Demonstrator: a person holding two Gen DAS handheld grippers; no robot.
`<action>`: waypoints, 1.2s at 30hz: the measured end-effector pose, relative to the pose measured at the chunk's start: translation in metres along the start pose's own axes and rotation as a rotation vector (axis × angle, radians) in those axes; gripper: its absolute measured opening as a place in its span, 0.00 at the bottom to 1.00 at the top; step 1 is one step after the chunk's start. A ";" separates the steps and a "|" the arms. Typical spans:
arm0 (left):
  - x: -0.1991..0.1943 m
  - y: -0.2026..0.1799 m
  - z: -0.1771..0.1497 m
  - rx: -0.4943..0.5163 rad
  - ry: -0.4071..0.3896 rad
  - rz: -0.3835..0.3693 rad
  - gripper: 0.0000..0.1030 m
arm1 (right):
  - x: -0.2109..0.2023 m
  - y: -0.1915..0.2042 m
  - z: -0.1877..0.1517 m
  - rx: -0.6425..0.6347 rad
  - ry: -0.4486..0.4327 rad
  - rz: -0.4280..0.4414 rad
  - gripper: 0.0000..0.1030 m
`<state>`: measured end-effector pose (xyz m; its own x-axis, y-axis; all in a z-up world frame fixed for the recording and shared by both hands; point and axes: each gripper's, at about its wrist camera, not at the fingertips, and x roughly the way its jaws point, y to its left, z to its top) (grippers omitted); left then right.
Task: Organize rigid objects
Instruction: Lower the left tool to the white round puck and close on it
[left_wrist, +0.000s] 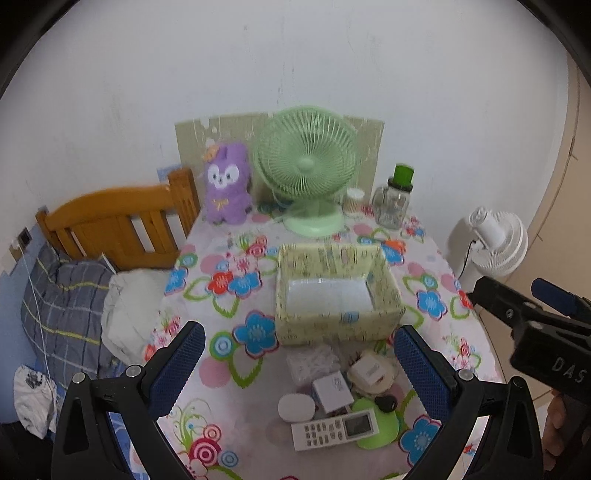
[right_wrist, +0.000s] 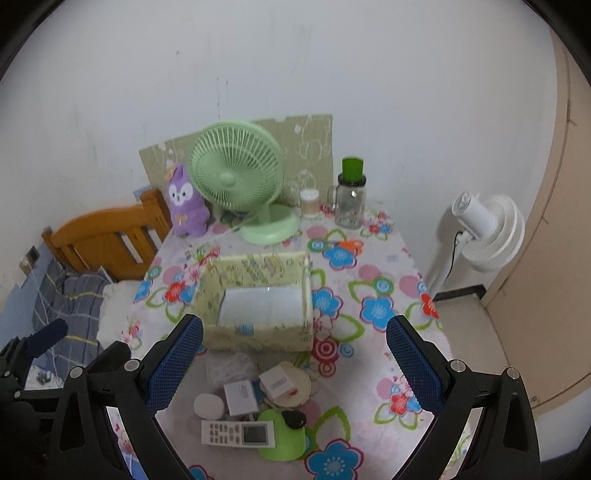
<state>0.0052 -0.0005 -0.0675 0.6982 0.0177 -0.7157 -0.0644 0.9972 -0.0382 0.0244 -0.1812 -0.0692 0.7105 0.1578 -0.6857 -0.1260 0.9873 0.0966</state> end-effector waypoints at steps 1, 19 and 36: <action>0.004 0.002 -0.004 -0.005 0.011 -0.005 1.00 | 0.002 -0.001 -0.002 -0.002 0.004 0.001 0.98; 0.068 0.001 -0.070 0.044 0.142 -0.040 1.00 | 0.062 -0.002 -0.054 -0.036 0.110 0.037 0.97; 0.134 0.008 -0.104 0.054 0.241 -0.019 0.95 | 0.123 0.011 -0.096 -0.036 0.201 0.024 0.97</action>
<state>0.0240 0.0022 -0.2358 0.5086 -0.0128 -0.8609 -0.0100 0.9997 -0.0207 0.0442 -0.1528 -0.2216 0.5548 0.1709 -0.8143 -0.1681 0.9815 0.0915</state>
